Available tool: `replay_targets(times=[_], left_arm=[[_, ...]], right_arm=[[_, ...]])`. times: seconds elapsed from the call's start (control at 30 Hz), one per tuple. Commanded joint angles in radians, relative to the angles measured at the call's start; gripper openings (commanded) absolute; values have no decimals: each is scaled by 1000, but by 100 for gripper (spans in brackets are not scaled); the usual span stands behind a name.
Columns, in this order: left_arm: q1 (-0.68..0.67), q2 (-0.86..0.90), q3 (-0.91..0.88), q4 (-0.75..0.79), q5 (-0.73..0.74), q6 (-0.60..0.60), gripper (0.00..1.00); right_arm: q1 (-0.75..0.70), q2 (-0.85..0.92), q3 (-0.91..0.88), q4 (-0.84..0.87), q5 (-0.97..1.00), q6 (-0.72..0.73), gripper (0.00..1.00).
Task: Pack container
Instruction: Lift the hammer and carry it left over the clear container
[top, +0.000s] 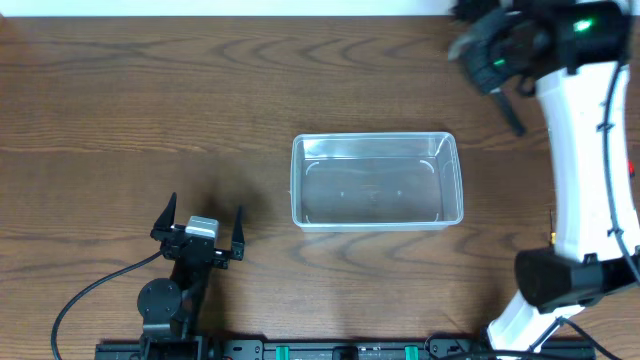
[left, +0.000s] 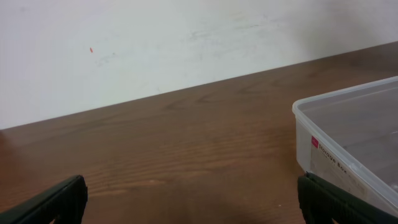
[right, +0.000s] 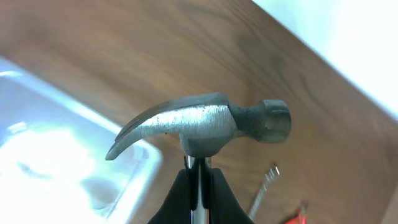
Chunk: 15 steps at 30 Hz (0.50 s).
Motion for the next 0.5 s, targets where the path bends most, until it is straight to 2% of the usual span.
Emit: replay_targets(times=[0.0, 0.2, 0.47], left_arm=[[3, -6, -19, -33, 3, -5, 98], [3, -6, -19, -33, 3, -5, 98], [3, -6, -19, -33, 3, -5, 98]], right_arm=[[139, 10, 0, -47, -64, -132, 1], [296, 25, -11, -120, -64, -228, 1], [330, 27, -80, -106, -64, -292, 1]])
